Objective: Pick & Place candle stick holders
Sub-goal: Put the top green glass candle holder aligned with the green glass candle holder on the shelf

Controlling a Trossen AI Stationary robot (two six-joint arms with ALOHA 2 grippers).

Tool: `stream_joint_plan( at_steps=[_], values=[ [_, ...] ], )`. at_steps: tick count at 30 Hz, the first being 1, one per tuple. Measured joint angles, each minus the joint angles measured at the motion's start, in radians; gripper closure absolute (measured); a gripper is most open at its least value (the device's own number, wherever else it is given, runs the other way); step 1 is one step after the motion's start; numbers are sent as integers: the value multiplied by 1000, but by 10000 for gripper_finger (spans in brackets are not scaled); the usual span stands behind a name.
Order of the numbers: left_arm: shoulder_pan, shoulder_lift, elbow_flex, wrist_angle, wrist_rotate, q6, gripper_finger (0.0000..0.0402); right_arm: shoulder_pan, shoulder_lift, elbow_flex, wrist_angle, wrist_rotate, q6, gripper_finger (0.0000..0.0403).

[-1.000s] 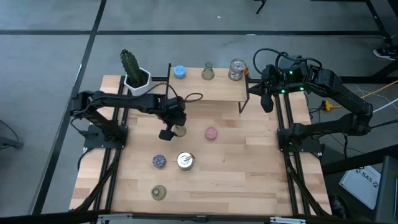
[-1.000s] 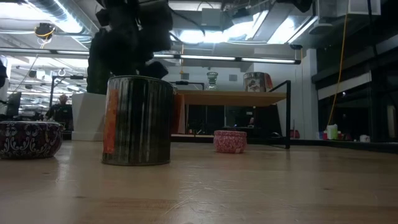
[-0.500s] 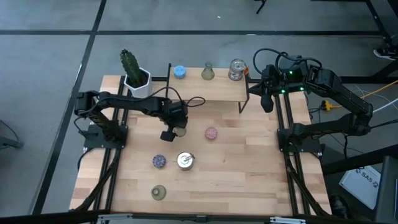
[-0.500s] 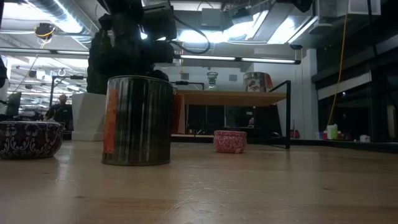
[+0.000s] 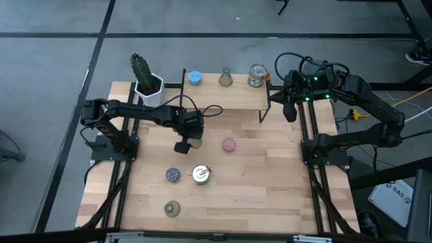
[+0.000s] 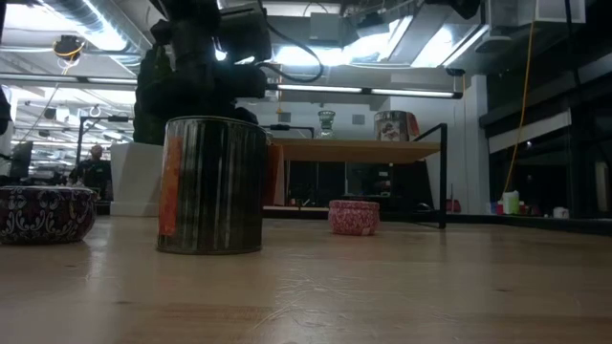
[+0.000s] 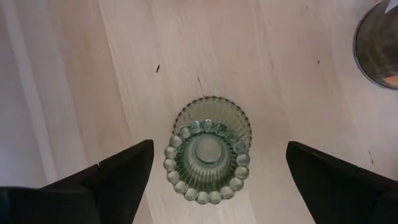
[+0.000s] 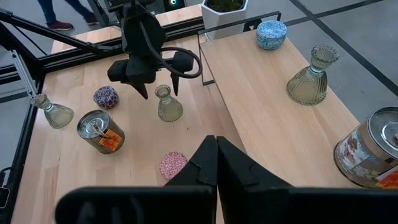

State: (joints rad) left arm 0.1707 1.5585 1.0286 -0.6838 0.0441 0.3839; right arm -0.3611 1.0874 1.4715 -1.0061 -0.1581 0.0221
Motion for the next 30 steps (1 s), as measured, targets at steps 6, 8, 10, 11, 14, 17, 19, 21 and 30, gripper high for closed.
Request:
stream_joint_plan(
  at_steps=[6,8,10,11,14,17,19,21,30],
  values=[
    [0,0,0,0,0,-6,63,0,0,0,0,0,0,402],
    [0,0,0,0,0,-7,71,0,0,0,0,0,0,402],
    [0,0,0,0,0,-6,78,0,0,0,0,0,0,402],
    [0,0,0,0,0,-6,82,0,0,0,0,0,0,402],
    [0,0,0,0,0,-6,94,0,0,0,0,0,0,402],
    [0,0,0,0,0,-6,108,0,0,0,0,0,0,402],
    [0,0,0,0,0,-6,116,0,0,0,0,0,0,402],
    [0,-1,0,0,0,-6,125,0,0,0,0,0,0,402],
    [0,-1,0,0,0,-6,166,0,0,0,0,0,0,402]
  ],
)
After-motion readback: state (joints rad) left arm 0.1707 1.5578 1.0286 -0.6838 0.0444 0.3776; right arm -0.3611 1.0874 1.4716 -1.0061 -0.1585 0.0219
